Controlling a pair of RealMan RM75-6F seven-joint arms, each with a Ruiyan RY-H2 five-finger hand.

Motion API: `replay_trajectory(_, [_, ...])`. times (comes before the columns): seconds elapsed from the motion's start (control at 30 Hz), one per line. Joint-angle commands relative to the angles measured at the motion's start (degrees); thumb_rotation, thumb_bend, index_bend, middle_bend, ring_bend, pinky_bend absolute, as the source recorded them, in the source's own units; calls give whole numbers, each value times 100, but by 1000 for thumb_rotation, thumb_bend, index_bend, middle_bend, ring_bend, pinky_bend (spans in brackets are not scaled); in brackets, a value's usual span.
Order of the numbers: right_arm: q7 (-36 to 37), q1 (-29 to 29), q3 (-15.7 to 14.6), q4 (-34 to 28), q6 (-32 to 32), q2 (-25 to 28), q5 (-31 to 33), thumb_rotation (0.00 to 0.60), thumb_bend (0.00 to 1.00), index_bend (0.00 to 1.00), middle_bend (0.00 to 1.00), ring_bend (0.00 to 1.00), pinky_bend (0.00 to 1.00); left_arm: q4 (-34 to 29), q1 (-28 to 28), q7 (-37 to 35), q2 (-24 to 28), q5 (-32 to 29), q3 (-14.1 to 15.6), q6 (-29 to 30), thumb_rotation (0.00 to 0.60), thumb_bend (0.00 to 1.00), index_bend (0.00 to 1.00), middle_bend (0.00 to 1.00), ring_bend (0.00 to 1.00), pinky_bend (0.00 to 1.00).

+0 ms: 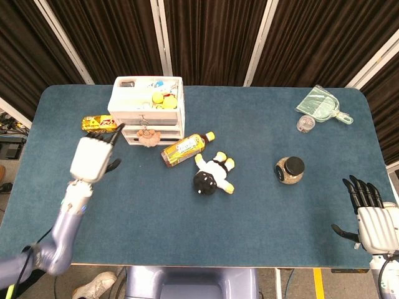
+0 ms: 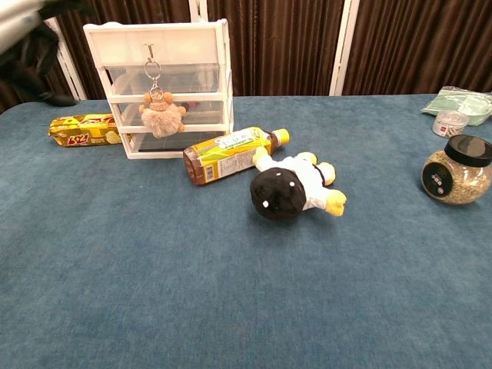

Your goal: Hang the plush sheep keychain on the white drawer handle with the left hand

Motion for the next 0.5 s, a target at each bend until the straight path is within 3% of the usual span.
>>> replay_trajectory(0.03, [-98,16,-27,-26,-59,11,9,600,16,0,0,0,0,-960,872,-81,583,-237,524,600,600,0,40,116,70,140])
replay_trajectory(0.13, [-156,26,-43,-41,-114,27,35,600,15,0,0,0,0,-1301,1212,-233,813,-366,736,741,600,0,0,0,0,4])
replay_trajectory(0.27, [-197,35,-28,-65,-152,43,98,600,15,0,0,0,0,-1548,1580,-423,1120,-355,991,877,600,0,0,0,0,0])
replay_trajectory(0.5, [-250,14,-31,-69,-148,43,144,600,15,0,0,0,0,-1100,2080,-891,1156,142,1291,1235,600,0,0,0,0,0])
